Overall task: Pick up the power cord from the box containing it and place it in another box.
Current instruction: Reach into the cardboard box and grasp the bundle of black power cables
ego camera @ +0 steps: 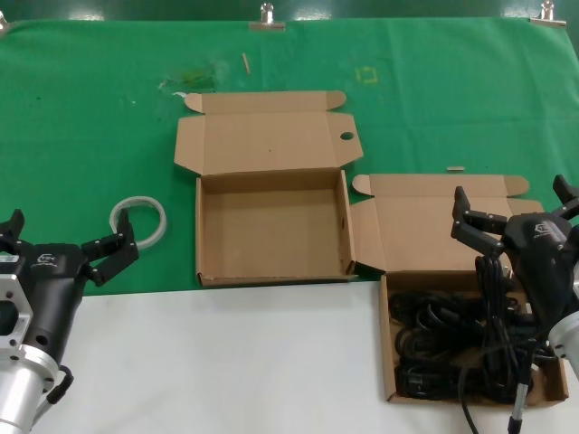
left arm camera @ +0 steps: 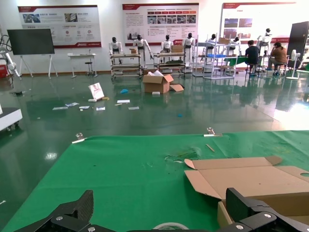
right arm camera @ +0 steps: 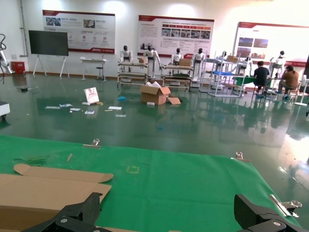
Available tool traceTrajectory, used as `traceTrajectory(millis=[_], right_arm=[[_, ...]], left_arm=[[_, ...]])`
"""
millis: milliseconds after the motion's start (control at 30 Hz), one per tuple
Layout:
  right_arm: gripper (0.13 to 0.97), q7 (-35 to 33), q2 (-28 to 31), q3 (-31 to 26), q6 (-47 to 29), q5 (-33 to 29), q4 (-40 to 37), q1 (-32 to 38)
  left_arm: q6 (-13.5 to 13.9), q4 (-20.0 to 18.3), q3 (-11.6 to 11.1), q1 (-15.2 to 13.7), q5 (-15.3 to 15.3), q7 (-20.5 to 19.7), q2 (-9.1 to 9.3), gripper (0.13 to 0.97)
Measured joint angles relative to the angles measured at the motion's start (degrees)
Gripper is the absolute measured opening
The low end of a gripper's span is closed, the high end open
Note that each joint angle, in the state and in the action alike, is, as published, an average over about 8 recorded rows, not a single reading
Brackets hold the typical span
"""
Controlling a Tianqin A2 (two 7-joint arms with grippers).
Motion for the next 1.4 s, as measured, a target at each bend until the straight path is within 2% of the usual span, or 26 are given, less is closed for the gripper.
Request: traceTrajectory(millis=[433,533,733,967,1133,1400], right_arm=[[0.966,-0.3,0.6,-0.7,0.7,0.8,0.1,0.1],[0.966,-1.8,2.7,-3.6,3.8,4.1,1.1,0.3],[0.966,-5.0,8.7,-10.9,12.8,15.0,5.3,-1.0],[0.966,-4.8,11.1,-12.8,17.7,22.2,6.7,-5.3],[0.966,-3.7,9.3,-11.0,18.1,21.5,4.8,-7.6],[0.966,-0.5,2.8,-6.2,14.3,14.8,-1.0,-8.6]], left_arm=[[0.0,0.0,0.0,0.0,0.0,0.0,0.0,0.966],[0.0,0.0,0.0,0.0,0.0,0.0,0.0,0.96],[0.0,0.0,0.0,0.0,0.0,0.0,0.0,0.951],[0.0,0.0,0.0,0.0,0.0,0.0,0.0,0.884],[0.0,0.0,0.0,0.0,0.0,0.0,0.0,0.875],[0.0,0.0,0.0,0.0,0.0,0.0,0.0,0.875]])
